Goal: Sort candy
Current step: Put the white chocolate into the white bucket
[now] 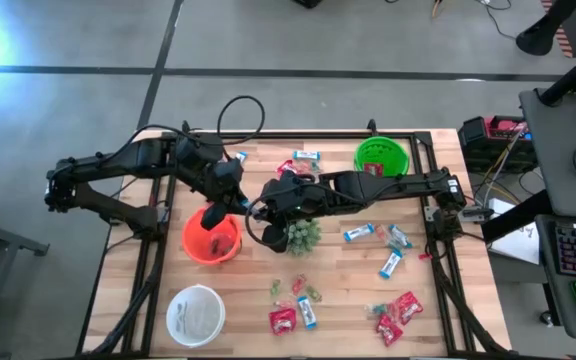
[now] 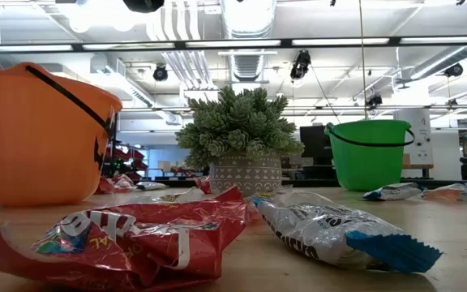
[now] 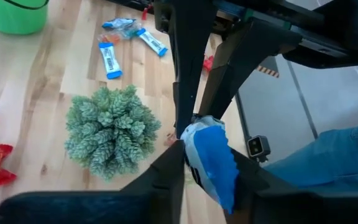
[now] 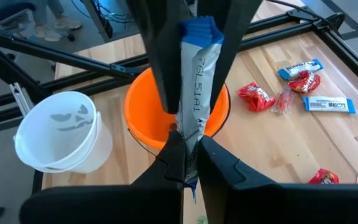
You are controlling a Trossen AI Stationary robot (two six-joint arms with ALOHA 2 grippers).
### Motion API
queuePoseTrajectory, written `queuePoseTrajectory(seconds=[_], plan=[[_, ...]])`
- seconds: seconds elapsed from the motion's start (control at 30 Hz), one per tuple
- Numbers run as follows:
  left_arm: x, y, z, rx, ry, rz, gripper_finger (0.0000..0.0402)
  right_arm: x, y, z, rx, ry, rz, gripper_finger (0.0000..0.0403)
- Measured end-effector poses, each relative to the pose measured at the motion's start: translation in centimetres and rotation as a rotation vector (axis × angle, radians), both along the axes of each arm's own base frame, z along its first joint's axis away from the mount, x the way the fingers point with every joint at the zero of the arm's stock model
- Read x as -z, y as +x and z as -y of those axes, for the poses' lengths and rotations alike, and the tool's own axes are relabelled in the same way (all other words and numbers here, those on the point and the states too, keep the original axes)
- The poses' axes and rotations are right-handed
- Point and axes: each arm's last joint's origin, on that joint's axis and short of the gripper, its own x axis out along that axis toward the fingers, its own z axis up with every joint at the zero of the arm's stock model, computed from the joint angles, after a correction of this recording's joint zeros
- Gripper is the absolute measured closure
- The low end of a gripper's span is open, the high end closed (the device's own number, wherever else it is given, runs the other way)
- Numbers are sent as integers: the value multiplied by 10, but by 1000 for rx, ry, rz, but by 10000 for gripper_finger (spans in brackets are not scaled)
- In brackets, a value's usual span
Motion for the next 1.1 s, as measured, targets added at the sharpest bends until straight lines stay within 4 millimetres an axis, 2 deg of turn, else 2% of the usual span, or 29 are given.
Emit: queuePoseTrajectory(seconds=[0.17, 0.3, 0.43, 0.6, 0.67, 0.93, 1.1], plan=[[-1, 0, 0, 4, 5, 7, 287, 0, 0, 0, 1, -1, 0, 390], [-1, 0, -1, 11, 56, 20, 278, -1, 0, 0, 1, 0, 7, 390], [-1, 0, -1, 29, 89, 32, 302, -2, 1, 0, 2, 0, 22, 390], [-1, 0, -1, 50, 114, 42, 375, -1, 1, 0, 5, -3, 19, 390], [-1, 0, -1, 55, 121, 45, 391, -1, 1, 0, 5, -3, 17, 390], [-1, 0, -1, 57, 124, 45, 397, -1, 1, 0, -4, -15, 17, 388], [-1, 0, -1, 57, 124, 44, 400, -2, 1, 0, -20, -32, 17, 353]])
